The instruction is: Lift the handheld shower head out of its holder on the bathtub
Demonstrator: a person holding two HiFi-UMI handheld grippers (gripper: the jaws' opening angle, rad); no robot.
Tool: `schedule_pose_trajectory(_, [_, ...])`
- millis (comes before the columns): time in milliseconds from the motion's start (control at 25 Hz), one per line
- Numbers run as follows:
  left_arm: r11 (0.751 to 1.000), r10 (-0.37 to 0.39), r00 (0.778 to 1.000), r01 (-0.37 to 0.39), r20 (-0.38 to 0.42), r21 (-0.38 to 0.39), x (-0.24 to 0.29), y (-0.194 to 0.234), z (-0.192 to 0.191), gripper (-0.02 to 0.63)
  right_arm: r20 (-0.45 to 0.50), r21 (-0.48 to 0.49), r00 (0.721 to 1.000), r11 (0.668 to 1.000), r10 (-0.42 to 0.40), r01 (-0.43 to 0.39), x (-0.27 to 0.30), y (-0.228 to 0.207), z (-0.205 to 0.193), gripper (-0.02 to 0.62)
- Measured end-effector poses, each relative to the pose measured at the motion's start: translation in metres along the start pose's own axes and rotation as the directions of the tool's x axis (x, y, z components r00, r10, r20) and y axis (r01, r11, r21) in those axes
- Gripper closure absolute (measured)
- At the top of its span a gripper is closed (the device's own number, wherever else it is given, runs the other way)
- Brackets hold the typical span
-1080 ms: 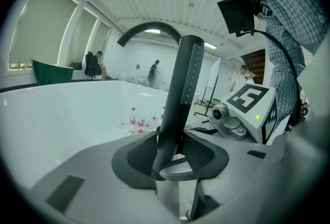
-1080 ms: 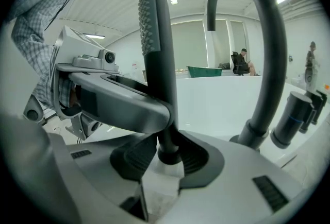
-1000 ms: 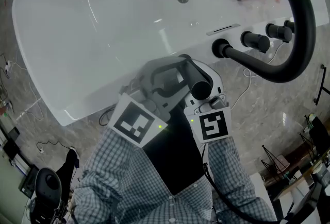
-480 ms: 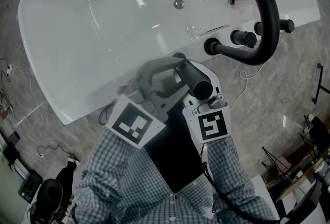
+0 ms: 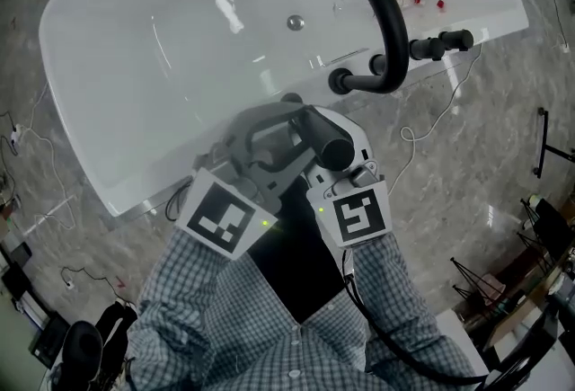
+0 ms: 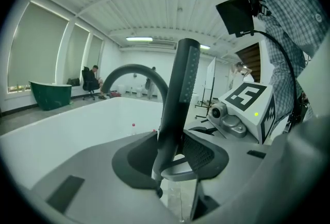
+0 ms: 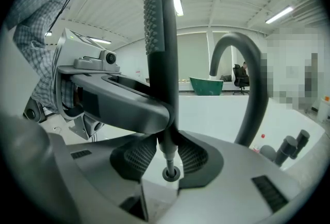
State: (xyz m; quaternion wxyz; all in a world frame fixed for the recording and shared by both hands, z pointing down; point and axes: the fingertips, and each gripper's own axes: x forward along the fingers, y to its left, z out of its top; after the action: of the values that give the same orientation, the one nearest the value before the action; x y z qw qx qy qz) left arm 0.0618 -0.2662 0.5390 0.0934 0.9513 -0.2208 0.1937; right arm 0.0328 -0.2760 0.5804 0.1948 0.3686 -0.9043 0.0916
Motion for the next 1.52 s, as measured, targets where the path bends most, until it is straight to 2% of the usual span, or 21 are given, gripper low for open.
schedule_pose_trajectory(680, [0.994, 0.083, 0.995, -0.087, 0.063, 0.060, -0.070, -0.027, 0.108, 0.457, 0.074, -0.058, 0.997, 0.998, 0.024, -0.019, -0.061, 0.025, 0.114, 0.476])
schedule_pose_trajectory(880, [0.992, 0.111, 0.991, -0.115, 0.077, 0.054, -0.090, -0.031, 0.138, 0.459, 0.096, -0.070, 0.995, 0.997, 0.033, -0.027, -0.077, 0.032, 0.148, 0.476])
schedule_pose_trajectory(1400, [0.984, 0.118, 0.981, -0.137, 0.155, 0.114, -0.119, -0.035, 0.212, 0.465, 0.147, -0.099, 0.989, 0.995, 0.029, -0.014, -0.109, 0.027, 0.218, 0.476])
schedule_pose_trajectory(1520, [0.982, 0.123, 0.978, -0.145, 0.170, 0.123, -0.126, -0.035, 0.229, 0.468, 0.185, -0.111, 0.982, 0.994, 0.028, -0.008, -0.116, 0.026, 0.239, 0.476])
